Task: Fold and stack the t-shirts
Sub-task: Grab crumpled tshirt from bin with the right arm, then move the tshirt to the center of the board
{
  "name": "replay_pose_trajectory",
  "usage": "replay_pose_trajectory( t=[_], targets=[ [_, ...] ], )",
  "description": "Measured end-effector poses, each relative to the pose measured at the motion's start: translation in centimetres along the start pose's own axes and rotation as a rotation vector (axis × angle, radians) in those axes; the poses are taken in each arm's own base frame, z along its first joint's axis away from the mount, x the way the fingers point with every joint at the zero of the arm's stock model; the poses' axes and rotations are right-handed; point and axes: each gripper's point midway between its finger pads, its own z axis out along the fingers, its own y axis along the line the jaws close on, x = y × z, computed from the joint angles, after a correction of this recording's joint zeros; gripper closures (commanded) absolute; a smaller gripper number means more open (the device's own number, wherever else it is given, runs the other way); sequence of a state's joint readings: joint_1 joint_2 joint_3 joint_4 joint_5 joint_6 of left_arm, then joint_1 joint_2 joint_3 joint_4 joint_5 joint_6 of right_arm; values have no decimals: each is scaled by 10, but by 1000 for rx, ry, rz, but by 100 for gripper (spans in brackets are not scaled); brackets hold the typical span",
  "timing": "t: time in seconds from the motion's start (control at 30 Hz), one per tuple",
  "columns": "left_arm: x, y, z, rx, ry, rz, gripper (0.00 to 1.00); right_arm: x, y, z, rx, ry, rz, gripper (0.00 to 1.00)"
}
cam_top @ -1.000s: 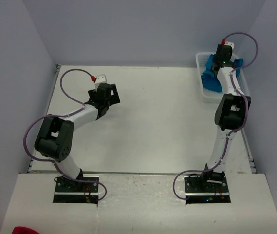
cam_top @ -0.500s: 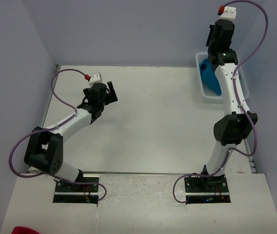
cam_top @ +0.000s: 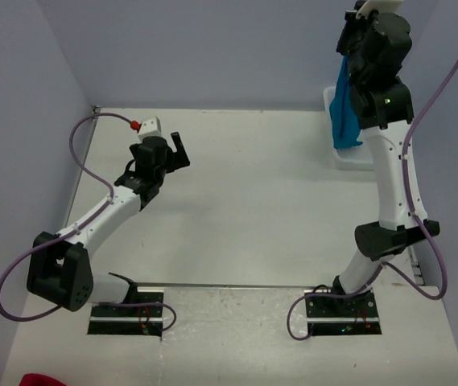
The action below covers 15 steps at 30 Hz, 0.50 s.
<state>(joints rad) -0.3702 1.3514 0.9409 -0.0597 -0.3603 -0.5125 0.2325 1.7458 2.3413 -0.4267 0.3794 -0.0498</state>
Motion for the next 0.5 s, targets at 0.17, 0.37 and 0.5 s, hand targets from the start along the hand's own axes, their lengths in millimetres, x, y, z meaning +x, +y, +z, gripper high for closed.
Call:
replay_pose_trajectory(
  t=[0.17, 0.37, 0.5],
  targets=[
    [-8, 7, -8, -20, 2, -2, 0, -55, 51, -59, -188, -101, 35, 100],
    [-33, 8, -32, -7, -53, -19, 0, -94, 97, -130, -405, -179, 61, 100],
    [-50, 6, -50, 15, -98, -35, 0, -98, 114, -162, -492, -180, 73, 100]
  ],
)
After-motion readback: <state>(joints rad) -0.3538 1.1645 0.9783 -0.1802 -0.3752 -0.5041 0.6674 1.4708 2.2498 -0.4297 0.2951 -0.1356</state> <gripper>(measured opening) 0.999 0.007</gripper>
